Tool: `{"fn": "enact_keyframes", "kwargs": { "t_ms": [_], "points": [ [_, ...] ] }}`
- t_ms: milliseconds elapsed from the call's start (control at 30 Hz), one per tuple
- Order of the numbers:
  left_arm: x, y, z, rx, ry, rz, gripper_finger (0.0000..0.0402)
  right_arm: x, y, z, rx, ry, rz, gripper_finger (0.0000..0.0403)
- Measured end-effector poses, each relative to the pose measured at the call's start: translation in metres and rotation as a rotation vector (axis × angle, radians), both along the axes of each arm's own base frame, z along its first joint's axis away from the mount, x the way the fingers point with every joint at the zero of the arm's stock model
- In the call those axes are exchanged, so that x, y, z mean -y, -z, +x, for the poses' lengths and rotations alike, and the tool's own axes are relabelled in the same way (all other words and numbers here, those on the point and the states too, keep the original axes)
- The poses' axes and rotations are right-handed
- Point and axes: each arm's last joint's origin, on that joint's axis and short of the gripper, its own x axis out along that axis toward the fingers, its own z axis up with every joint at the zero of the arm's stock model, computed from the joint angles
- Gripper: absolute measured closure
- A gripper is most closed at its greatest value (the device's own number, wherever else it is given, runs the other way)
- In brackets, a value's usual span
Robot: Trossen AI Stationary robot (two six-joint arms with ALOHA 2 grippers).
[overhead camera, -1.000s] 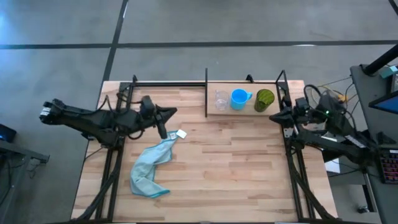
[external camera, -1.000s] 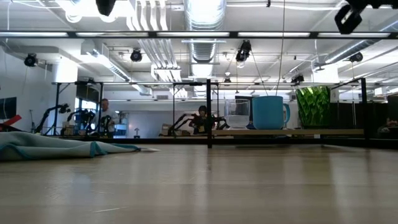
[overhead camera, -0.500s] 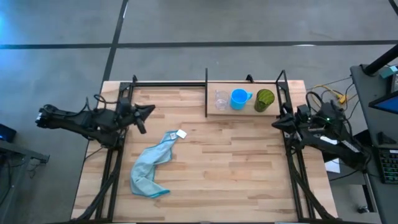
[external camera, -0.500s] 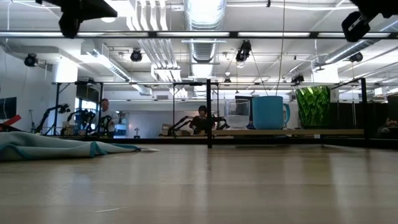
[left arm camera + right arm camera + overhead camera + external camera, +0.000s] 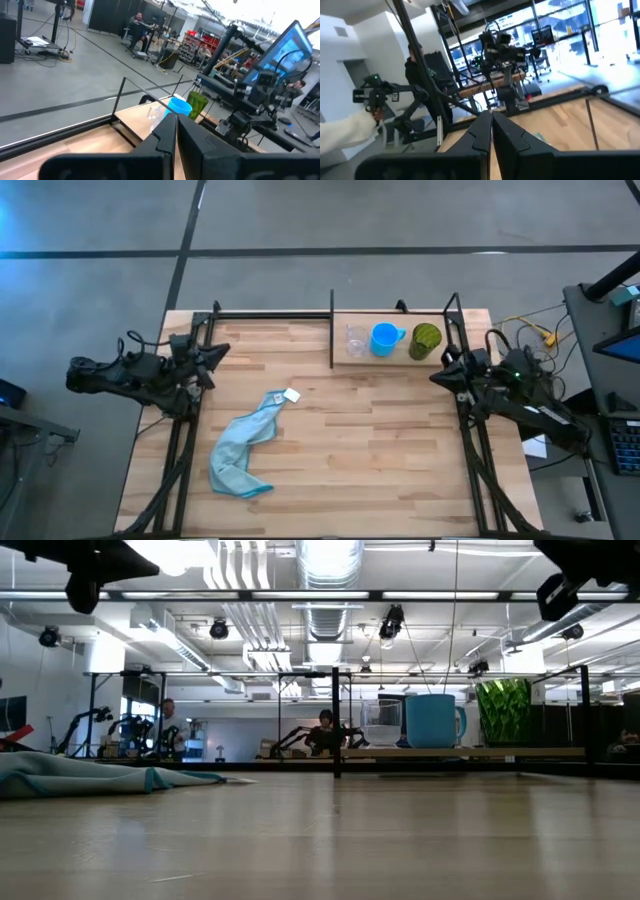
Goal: Stack small to large cups/mugs on shelf
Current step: Return to Home Position
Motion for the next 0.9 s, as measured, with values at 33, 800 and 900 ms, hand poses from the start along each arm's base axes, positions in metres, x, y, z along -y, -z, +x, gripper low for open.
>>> {"fn": "enact_keyframes", "kwargs": {
  "t_ms": [33,800,900],
  "points": [
    [-0.001,0.000,-0.003,0.007,-0.001,-0.001,0.0401,0.001,0.003,0.001,-0.008,-0.001,0.014,0.0394],
    [-0.003,0.044,-0.021,0.032,0.072,0.052,0.0401,0.002,0.005,0.005,0.095,0.012,-0.105,0.0394],
    [-0.001,0.061,-0.015,0.042,0.074,0.050,0.0401,0.004,0.013,0.008,0.075,0.018,-0.128,0.0394]
  ]
}}
